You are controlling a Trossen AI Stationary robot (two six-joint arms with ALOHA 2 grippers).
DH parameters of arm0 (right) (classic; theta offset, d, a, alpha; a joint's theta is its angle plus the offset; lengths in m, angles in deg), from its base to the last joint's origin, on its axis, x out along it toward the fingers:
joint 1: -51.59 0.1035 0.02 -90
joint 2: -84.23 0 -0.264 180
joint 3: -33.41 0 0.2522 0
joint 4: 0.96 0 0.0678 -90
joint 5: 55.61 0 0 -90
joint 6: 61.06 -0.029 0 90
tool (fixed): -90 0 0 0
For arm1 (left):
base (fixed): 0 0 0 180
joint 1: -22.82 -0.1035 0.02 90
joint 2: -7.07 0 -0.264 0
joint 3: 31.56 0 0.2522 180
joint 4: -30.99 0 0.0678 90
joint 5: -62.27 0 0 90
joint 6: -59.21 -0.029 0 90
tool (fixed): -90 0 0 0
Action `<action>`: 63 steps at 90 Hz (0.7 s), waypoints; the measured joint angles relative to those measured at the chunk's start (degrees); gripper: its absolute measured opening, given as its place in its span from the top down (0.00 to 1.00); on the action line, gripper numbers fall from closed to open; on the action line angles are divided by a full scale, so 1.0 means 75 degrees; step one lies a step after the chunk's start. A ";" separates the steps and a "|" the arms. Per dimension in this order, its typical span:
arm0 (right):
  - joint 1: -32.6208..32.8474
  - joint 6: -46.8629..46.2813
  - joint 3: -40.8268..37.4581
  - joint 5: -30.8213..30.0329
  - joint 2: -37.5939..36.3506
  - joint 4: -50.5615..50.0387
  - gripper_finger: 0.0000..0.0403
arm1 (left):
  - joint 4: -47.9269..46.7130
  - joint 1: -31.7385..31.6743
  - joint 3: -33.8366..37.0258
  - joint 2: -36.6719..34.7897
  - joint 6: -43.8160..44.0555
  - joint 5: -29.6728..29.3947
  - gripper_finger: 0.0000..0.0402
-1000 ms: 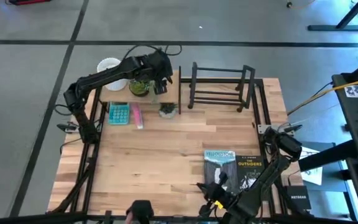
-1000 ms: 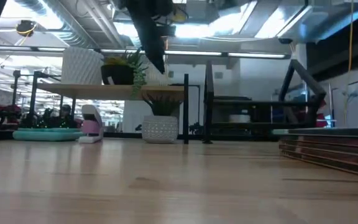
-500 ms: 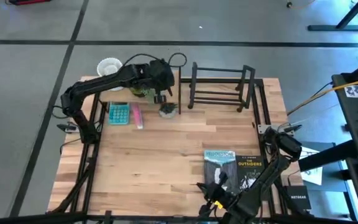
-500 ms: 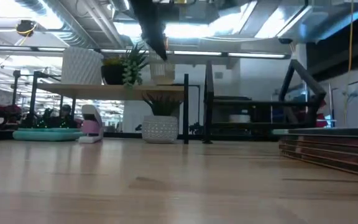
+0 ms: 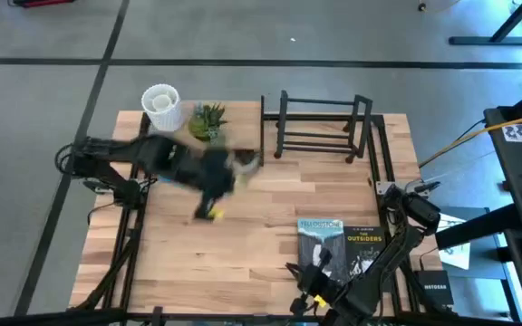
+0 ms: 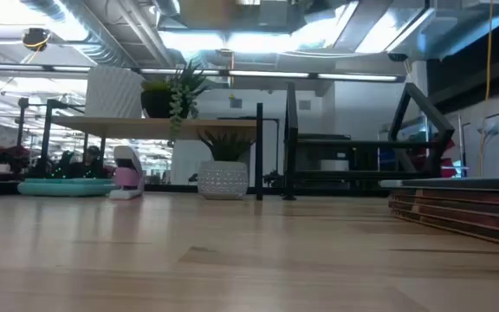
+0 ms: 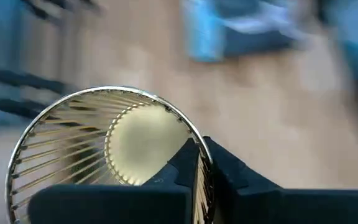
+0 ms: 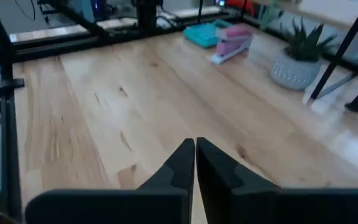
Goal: Stock shelves
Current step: Remove the gold pen holder from the shelf
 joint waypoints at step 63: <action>0.0000 0.1149 0.0000 -0.1145 0.0000 0.0016 1.00 | 0.3509 0.6826 0.5488 0.0180 1.2786 -0.0677 1.00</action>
